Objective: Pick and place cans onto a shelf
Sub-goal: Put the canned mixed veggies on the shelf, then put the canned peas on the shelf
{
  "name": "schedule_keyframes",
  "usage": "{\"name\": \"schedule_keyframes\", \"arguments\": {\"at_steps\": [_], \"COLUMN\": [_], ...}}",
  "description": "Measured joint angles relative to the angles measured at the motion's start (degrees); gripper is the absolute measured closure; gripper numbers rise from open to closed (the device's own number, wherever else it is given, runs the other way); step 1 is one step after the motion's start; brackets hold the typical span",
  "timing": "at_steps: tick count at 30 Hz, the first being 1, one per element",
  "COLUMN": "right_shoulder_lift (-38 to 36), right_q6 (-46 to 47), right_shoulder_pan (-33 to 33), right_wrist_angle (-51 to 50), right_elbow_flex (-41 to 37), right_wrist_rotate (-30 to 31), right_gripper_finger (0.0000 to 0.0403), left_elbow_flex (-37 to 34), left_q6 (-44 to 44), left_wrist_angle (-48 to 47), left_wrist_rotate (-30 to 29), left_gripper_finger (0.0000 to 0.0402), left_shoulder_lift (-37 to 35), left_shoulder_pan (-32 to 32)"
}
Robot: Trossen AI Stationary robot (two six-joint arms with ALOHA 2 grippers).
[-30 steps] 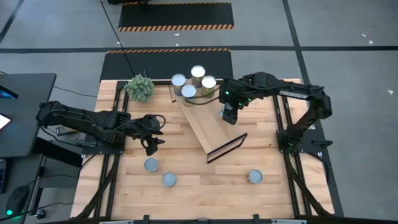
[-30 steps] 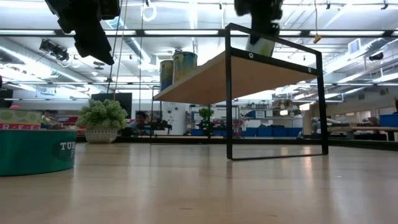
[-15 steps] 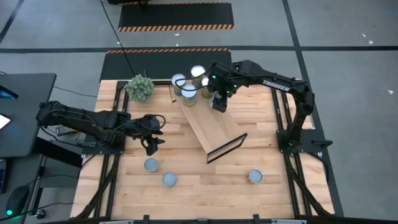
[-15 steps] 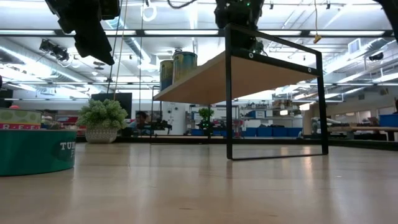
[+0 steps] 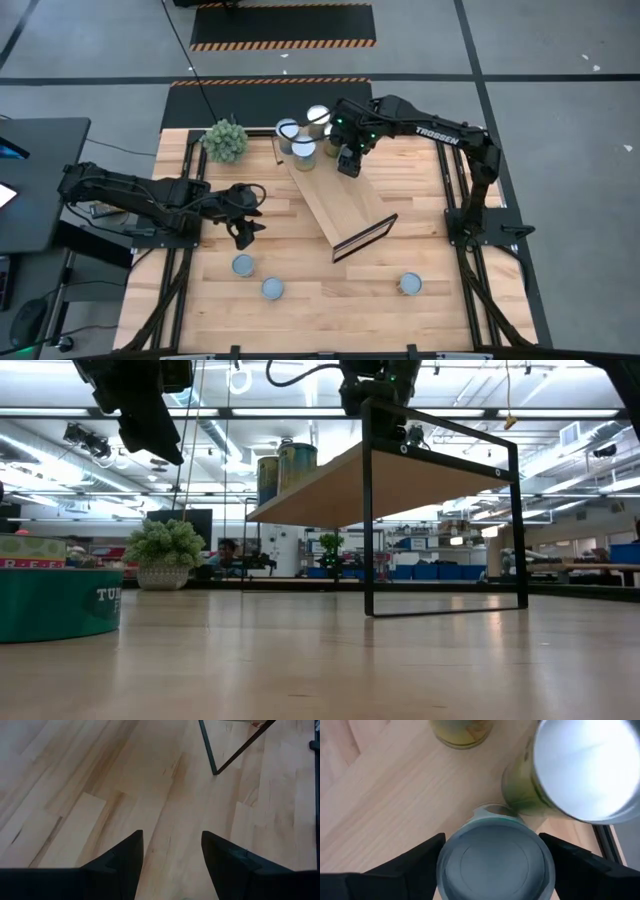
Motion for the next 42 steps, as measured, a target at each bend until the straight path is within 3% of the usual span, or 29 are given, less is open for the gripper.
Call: {"name": "schedule_keyframes", "arguments": {"at_steps": [15, 26, 36, 42], "right_shoulder_lift": [0.0, -0.1, -0.1, -0.1], "right_q6": [0.7, 1.6, 4.9, 7.8], "right_shoulder_pan": [-0.3, 0.7, 4.3, 7.4], "right_wrist_angle": [0.9, -1.9, -5.0, -5.7], "right_elbow_flex": [0.2, 7.0, 9.4, 9.4], "right_wrist_rotate": [0.6, 2.8, 5.2, 5.3], "right_gripper_finger": [0.0057, 0.0057, 0.0057, 0.0057], "left_elbow_flex": [0.0, 0.0, 0.0, 0.0], "left_q6": [0.0, 0.0, -1.5, -1.6], "left_wrist_angle": [-0.9, -1.8, -1.7, -1.6], "left_wrist_rotate": [0.0, 0.1, 2.3, 7.6], "left_gripper_finger": [0.0196, 0.0196, 0.0196, 0.0196], "left_shoulder_lift": [0.0, 0.0, 0.0, 0.0], "left_shoulder_pan": [0.0, 0.0, -0.1, -0.2]}}
